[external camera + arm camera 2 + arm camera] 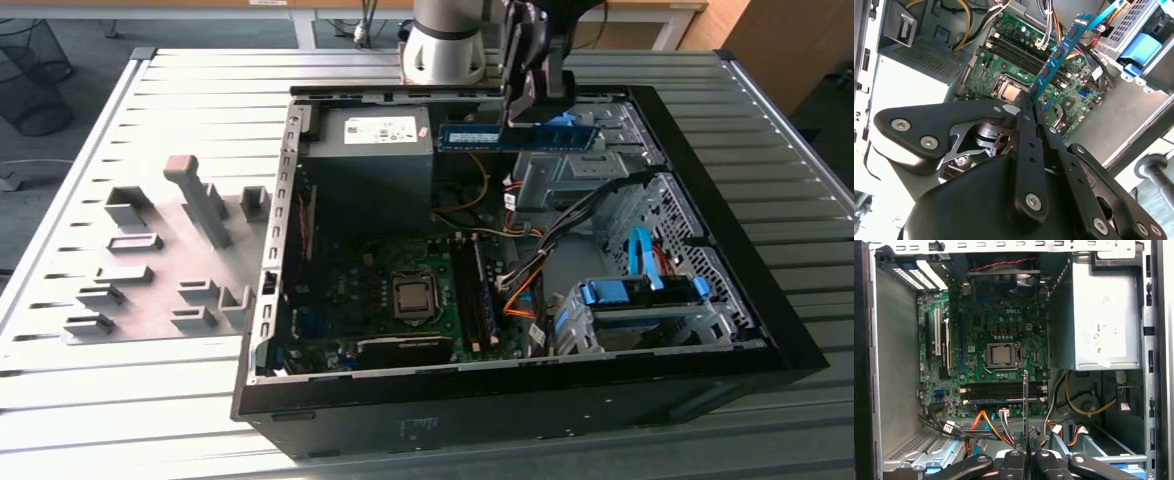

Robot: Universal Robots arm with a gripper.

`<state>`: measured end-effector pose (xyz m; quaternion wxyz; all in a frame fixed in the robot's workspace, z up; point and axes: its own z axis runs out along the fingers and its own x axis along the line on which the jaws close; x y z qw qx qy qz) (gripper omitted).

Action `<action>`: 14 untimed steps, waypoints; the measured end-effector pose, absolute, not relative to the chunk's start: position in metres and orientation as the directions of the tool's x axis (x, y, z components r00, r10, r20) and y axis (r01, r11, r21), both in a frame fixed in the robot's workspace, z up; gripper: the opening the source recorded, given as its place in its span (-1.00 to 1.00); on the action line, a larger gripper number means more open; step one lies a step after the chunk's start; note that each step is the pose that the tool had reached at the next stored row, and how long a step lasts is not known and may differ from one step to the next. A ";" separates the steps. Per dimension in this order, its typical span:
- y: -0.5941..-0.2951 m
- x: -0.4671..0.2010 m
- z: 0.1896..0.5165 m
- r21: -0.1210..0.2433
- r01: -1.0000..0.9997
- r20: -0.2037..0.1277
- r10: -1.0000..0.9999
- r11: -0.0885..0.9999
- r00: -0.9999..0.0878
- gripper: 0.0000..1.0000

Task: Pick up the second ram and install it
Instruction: 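Insert the second ram into the second slot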

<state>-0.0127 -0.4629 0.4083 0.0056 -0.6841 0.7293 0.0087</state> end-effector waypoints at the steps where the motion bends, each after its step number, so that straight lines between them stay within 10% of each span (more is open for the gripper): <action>1: -0.463 -0.013 0.408 0.005 -0.997 -0.020 -0.997 0.075 -0.075 -0.73; 14: -0.463 -0.013 0.408 0.005 -0.996 -0.020 -0.996 0.085 -0.085 -0.73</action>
